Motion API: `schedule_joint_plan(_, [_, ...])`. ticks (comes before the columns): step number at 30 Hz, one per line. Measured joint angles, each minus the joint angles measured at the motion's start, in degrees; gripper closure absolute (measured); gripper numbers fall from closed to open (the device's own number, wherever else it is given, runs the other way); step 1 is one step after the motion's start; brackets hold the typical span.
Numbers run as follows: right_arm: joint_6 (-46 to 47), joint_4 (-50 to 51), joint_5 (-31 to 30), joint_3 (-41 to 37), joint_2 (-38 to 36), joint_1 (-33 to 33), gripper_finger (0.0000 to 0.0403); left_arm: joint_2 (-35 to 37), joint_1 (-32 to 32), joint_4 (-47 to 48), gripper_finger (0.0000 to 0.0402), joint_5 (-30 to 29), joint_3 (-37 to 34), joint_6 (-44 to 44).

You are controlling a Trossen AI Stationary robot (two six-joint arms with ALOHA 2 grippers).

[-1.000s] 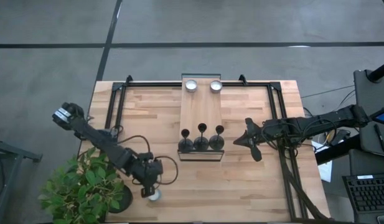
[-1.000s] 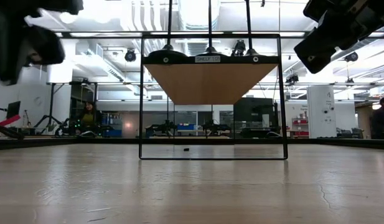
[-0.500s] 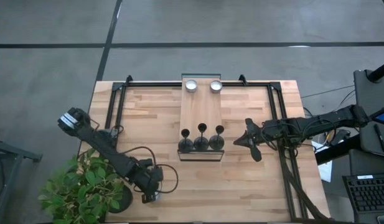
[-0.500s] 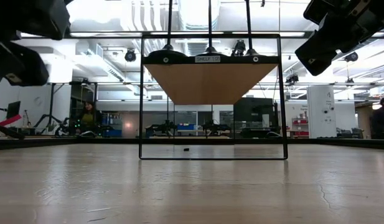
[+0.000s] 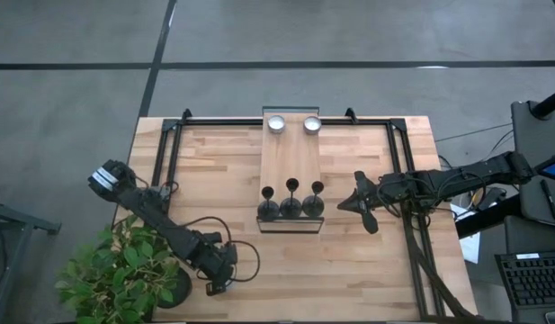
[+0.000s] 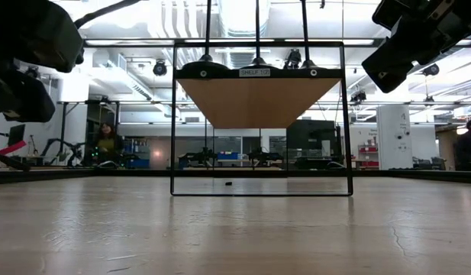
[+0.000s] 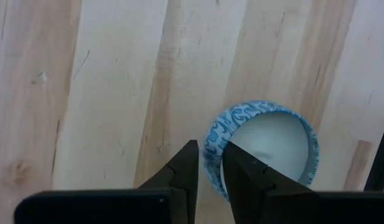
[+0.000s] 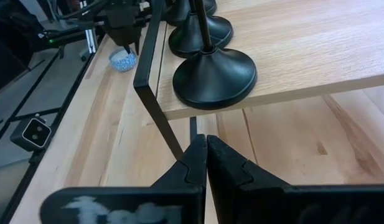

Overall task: Pick & Place candle stick holders
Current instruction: Put the blue scented candle on the shelf

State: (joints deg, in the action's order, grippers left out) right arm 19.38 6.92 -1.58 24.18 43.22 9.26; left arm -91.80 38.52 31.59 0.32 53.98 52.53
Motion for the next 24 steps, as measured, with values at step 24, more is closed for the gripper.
schedule_joint_plan(24, [0.1,0.0,0.0,-0.2,0.0,0.0,0.0394,4.5,-5.5,13.4,0.0401,-5.5,0.0,0.1])
